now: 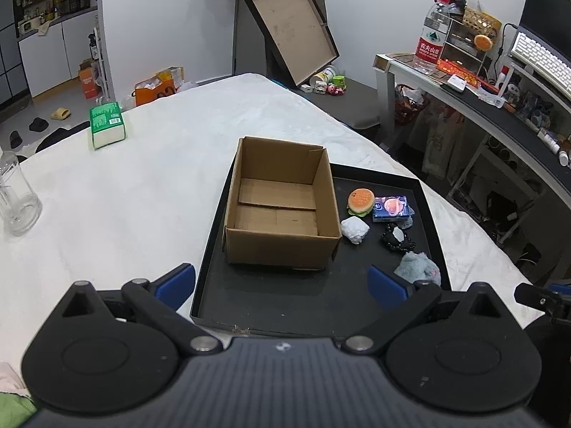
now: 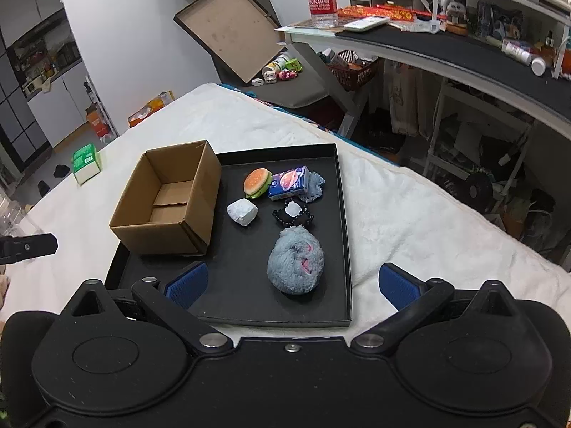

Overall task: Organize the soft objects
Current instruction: 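Move both tools toward the black tray with the cardboard box, then grasp the box wall with the left tool while the right tool grasps the grey plush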

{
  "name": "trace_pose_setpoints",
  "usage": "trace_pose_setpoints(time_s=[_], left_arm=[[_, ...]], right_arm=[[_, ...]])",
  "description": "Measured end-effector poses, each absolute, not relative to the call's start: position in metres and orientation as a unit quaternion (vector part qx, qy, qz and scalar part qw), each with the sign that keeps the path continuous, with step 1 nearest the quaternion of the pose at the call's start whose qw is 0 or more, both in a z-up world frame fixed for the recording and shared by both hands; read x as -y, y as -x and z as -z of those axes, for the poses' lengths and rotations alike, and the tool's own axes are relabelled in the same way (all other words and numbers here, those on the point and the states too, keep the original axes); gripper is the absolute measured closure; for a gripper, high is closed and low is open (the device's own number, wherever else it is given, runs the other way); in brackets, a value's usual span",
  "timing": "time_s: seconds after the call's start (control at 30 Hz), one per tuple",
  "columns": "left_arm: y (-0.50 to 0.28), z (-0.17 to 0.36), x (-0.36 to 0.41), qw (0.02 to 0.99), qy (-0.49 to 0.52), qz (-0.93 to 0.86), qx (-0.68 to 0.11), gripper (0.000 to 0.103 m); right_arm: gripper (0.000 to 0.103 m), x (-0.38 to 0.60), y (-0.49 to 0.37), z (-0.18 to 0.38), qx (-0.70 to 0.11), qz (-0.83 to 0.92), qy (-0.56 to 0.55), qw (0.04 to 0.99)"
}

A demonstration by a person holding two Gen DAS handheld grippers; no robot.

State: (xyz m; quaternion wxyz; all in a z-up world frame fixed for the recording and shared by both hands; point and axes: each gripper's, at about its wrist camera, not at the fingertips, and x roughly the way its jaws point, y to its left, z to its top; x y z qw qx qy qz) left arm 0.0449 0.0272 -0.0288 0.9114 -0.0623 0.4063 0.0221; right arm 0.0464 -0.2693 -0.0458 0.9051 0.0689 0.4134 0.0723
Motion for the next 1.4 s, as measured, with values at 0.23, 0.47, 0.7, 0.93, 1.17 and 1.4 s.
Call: trace_pose_setpoints(time_s=[0.23,0.47,0.7,0.93,1.17,1.4], left_arm=[[-0.061,0.041,-0.030,0.910,0.067,-0.021,-0.408,0.003],[-0.081,0.059,-0.038,0.906,0.075,-0.030,-0.416,0.008],[-0.110,0.074,-0.055,0.897,0.098,-0.048,-0.428,0.028],[-0.143,0.091,-0.074,0.885,0.114,-0.074,-0.446,0.033],[-0.174,0.117,-0.090,0.864,0.118,-0.089,-0.482,0.033],[-0.195,0.143,-0.103,0.843,0.128,-0.090,-0.514,0.033]], right_arm=[[0.000,0.279,-0.060,0.058,-0.413,-0.077,-0.096,0.902],[0.000,0.278,-0.079,0.078,-0.432,-0.077,-0.114,0.891],[0.000,0.274,-0.102,0.093,-0.450,-0.075,-0.123,0.881],[0.000,0.271,-0.126,0.110,-0.474,-0.062,-0.123,0.870],[0.000,0.264,-0.150,0.132,-0.507,-0.048,-0.111,0.854],[0.000,0.254,-0.166,0.155,-0.534,-0.042,-0.104,0.838]])
